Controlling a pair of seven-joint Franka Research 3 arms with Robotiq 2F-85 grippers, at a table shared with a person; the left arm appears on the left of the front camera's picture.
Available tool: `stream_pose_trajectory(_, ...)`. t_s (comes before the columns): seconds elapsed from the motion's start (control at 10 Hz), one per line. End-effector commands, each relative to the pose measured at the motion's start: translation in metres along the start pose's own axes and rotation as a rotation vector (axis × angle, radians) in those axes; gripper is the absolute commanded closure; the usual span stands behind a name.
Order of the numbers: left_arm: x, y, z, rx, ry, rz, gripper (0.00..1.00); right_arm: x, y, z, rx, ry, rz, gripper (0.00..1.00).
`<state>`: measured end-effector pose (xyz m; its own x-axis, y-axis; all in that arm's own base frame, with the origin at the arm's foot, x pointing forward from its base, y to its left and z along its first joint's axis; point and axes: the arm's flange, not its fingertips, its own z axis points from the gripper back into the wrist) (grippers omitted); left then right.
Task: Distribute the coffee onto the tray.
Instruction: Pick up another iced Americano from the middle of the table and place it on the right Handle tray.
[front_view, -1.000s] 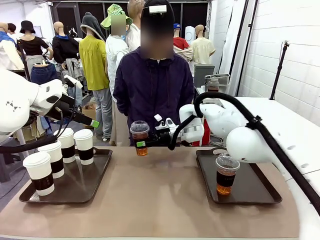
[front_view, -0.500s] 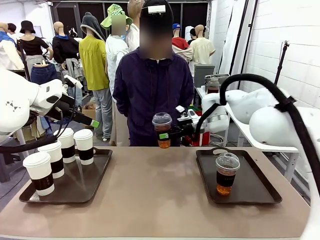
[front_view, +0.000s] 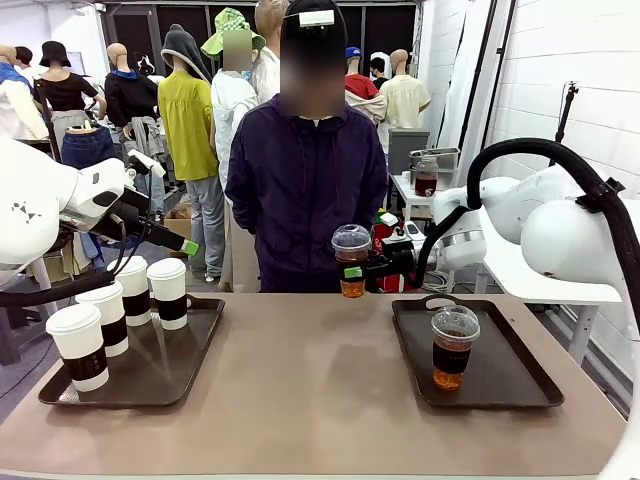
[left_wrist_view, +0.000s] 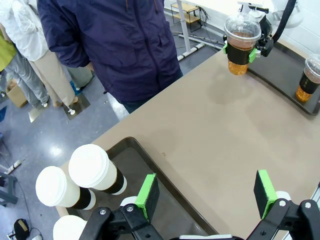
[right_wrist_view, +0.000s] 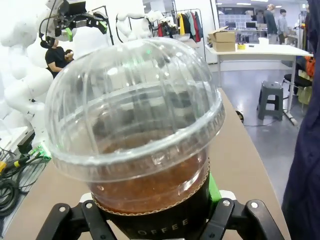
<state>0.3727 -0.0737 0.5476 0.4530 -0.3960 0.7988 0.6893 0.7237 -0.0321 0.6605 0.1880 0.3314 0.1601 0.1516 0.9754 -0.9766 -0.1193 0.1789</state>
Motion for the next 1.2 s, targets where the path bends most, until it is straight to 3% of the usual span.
stream_pose_trajectory(0.0,-0.001,0.002,0.0,-0.007,-0.003,0.006,0.0,0.008,-0.002,-0.004,0.004,0.009,0.011,0.2)
stream_pose_trajectory(0.3,-0.001,0.002,0.0,-0.007,-0.003,0.006,0.0,-0.001,0.0,-0.001,0.002,0.011,0.0,0.2)
stream_pose_trajectory(0.8,-0.001,0.002,0.0,-0.007,-0.003,0.006,0.0,0.0,0.01,0.078,-0.114,0.012,0.043,0.2)
stream_pose_trajectory(1.1,-0.001,0.002,0.0,-0.007,-0.003,0.006,0.0,-0.023,0.022,0.121,-0.172,-0.043,0.049,0.2)
